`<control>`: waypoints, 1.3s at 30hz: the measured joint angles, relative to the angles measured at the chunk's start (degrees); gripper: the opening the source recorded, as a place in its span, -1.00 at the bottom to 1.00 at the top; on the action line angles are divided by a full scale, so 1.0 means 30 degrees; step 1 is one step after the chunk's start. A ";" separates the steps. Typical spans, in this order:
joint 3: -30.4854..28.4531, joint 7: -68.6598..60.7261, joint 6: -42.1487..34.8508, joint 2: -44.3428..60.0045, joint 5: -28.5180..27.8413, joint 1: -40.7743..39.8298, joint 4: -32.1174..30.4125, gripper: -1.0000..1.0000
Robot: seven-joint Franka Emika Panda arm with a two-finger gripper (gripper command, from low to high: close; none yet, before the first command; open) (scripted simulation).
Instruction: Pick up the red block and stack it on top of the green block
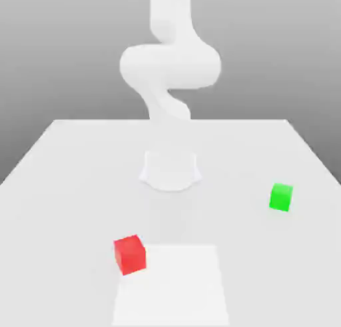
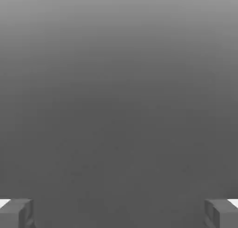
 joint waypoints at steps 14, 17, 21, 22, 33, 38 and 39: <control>0.2060 1.1926 0.6281 0.9864 -0.1026 -0.5119 -0.6714 0.00; 0.1904 1.4114 0.7881 1.2259 -0.0213 -0.5630 -0.8329 0.00; 0.1715 1.5190 0.9727 1.4577 -0.0033 -0.5782 -0.8767 0.00; 0.1623 1.5384 1.0187 1.5120 -0.0235 -0.5740 -0.8706 0.00; 0.0292 1.6238 1.2842 1.8204 -0.1395 -0.4680 -0.8341 -1.00; 0.0804 1.5824 1.1607 1.6755 -0.0769 -0.5027 -0.8502 -1.00; 0.0914 1.5644 1.1147 1.6219 -0.0528 -0.5078 -0.8571 -1.00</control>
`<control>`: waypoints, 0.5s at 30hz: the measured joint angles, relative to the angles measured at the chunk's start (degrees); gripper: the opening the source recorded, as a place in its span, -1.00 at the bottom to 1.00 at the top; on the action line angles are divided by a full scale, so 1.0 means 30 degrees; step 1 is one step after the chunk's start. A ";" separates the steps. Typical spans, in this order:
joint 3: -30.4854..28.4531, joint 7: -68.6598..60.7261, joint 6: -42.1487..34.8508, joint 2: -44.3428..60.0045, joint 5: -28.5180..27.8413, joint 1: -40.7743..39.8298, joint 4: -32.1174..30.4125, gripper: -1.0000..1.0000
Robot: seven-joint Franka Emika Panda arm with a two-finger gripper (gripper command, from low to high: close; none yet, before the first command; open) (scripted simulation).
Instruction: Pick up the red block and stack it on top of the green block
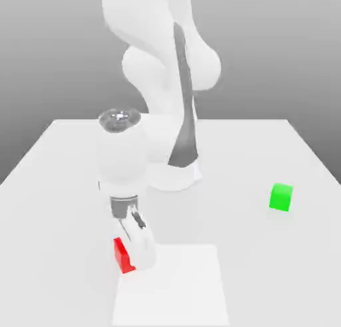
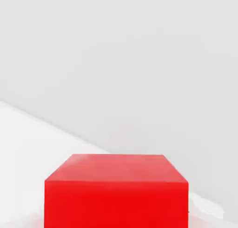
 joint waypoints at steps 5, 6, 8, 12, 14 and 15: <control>0.0226 -0.0519 -0.2263 -0.2643 0.0843 0.0043 -0.0426 -1.00; 0.0517 -0.0061 -0.2750 -0.3209 0.0925 0.0444 -0.0476 -1.00; 0.1244 0.1157 -0.3727 -0.4349 0.1179 0.1160 -0.0555 -1.00; 0.2976 0.3673 -0.5535 -0.6518 0.2184 0.2848 -0.0728 -1.00; 0.3860 0.4857 -0.6328 -0.7506 0.2857 0.3817 -0.0838 -1.00; 0.4289 0.5438 -0.6692 -0.7970 0.3213 0.4331 -0.0898 -1.00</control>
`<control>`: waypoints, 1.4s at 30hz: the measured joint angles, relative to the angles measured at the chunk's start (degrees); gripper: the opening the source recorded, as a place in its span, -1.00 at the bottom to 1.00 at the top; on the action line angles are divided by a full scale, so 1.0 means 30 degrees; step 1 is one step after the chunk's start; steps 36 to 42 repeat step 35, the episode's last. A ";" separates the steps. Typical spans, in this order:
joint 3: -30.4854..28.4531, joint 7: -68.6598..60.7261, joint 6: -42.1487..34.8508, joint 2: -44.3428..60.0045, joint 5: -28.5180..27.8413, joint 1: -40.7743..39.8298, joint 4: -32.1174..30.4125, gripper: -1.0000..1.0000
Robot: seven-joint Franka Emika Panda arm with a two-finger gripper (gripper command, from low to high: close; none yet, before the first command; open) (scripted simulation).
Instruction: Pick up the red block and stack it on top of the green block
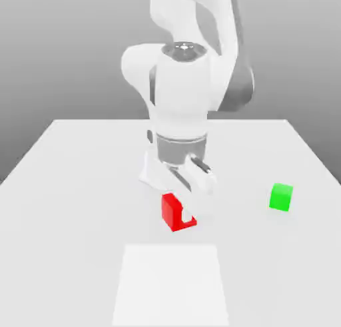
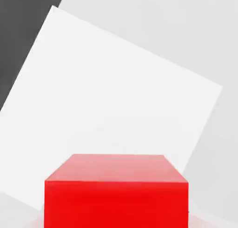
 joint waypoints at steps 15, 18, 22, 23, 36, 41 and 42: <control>0.6449 0.8091 -0.1871 -0.3464 0.5976 0.8203 -0.1241 -1.00; 0.7791 0.9505 -0.1210 -0.3081 0.7081 0.9637 -0.1498 -1.00; 0.9637 1.1103 0.0453 -0.1701 0.8122 1.0825 -0.1760 -1.00; 1.0042 1.1383 0.1200 -0.0988 0.7982 1.0644 -0.1784 -1.00; 1.1767 1.3462 0.4784 0.2594 0.5145 0.8461 -0.1914 1.00; 1.1767 1.3462 0.4784 0.2594 0.5145 0.8461 -0.1914 1.00; 1.1767 1.3462 0.4784 0.2594 0.5145 0.8461 -0.1914 1.00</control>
